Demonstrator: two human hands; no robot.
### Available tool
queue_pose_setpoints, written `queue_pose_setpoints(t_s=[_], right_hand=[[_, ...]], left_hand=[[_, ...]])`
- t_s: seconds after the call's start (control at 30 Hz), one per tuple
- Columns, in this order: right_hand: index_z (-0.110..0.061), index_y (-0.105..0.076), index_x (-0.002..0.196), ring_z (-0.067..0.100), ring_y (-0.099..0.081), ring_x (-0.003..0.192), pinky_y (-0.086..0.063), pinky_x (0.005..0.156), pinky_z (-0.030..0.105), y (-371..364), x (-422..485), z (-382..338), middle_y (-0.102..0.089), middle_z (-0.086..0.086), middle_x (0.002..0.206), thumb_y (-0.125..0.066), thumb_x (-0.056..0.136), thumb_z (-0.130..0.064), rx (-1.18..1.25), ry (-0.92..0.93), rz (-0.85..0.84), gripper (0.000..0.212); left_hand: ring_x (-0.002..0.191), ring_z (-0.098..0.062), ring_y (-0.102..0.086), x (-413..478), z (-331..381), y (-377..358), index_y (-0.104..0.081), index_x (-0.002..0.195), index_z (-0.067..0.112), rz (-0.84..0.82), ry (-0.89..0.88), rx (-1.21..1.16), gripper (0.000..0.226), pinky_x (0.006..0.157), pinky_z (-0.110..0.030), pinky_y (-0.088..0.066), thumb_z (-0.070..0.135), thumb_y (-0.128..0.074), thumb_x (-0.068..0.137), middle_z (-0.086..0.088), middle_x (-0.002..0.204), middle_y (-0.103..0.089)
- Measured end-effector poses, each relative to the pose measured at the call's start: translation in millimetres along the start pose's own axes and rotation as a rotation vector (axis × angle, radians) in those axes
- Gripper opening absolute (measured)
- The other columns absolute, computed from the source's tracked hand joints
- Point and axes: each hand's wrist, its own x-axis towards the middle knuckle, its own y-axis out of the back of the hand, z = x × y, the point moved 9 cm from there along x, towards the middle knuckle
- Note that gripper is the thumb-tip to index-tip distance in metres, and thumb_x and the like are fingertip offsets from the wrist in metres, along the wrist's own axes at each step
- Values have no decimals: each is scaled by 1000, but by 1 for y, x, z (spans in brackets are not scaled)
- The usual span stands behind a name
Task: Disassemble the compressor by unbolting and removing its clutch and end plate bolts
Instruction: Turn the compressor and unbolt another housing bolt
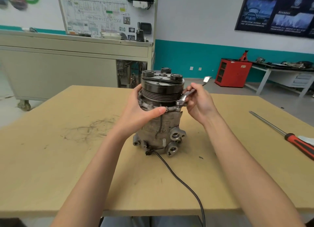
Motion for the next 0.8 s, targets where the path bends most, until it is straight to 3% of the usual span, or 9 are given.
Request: queue_pose_setpoints(t_s=[0.13, 0.27, 0.43, 0.53, 0.6, 0.67, 0.73, 0.8], right_hand=[[-9, -54, 72, 11, -60, 48, -48, 45, 16, -5, -11, -23, -69, 9, 66, -32, 103, -32, -40, 91, -84, 45], [-9, -63, 71, 18, -67, 54, -53, 49, 19, -12, -44, -70, -72, 12, 73, -30, 102, -37, -126, 382, -35, 53], [-9, -64, 69, 19, -65, 47, -52, 44, 25, -51, -98, -97, -65, 7, 58, -56, 91, -36, -744, 918, 78, 36], [0, -65, 59, 22, -56, 40, -45, 41, 28, -87, -123, -88, -59, 10, 50, -50, 91, -39, -1121, 1312, 89, 52], [3, -61, 55, 22, -51, 37, -40, 37, 25, -104, -130, -80, -55, 11, 47, -48, 92, -41, -1304, 1485, 130, 58], [-1, -59, 56, 21, -48, 36, -35, 34, 22, -117, -133, -68, -52, 9, 48, -59, 87, -39, -1476, 1594, 141, 49], [-4, -60, 58, 18, -46, 37, -32, 34, 22, -126, -134, -55, -51, 8, 50, -64, 84, -35, -1601, 1634, 106, 40], [-7, -57, 58, 16, -44, 38, -28, 35, 21, -129, -137, -46, -49, 7, 51, -66, 85, -34, -1658, 1654, 96, 39]], left_hand=[[122, -1, -47, 0, -1, 0, -24, 142, 39, -3, -8, -9, 101, 95, -19, -39, 58, -77, 59, 14, 137, -46], [122, -3, -46, 1, -2, 0, -23, 140, 40, 5, -12, -10, 98, 90, -15, -36, 57, -77, 60, 12, 138, -45], [124, -6, -46, 1, -1, 0, -24, 138, 40, 13, -23, -10, 97, 94, -19, -37, 57, -77, 59, 12, 137, -44], [124, -6, -47, -1, 1, 0, -25, 136, 41, 8, -27, -17, 98, 97, -21, -39, 62, -77, 55, 11, 137, -44], [121, 0, -48, -1, 3, 0, -27, 134, 41, 5, -29, -26, 97, 91, -12, -39, 63, -75, 53, 11, 136, -46], [119, 6, -47, 0, 3, 0, -30, 136, 37, 12, -41, -7, 97, 85, -5, -37, 63, -75, 54, 14, 134, -47], [124, -3, -49, 2, 0, 0, -28, 143, 32, 11, -32, 12, 100, 94, -13, -40, 55, -79, 60, 7, 138, -49], [125, -15, -52, 3, -3, -3, -26, 142, 31, -22, -21, -10, 101, 104, -32, -43, 51, -81, 59, -4, 137, -52]])
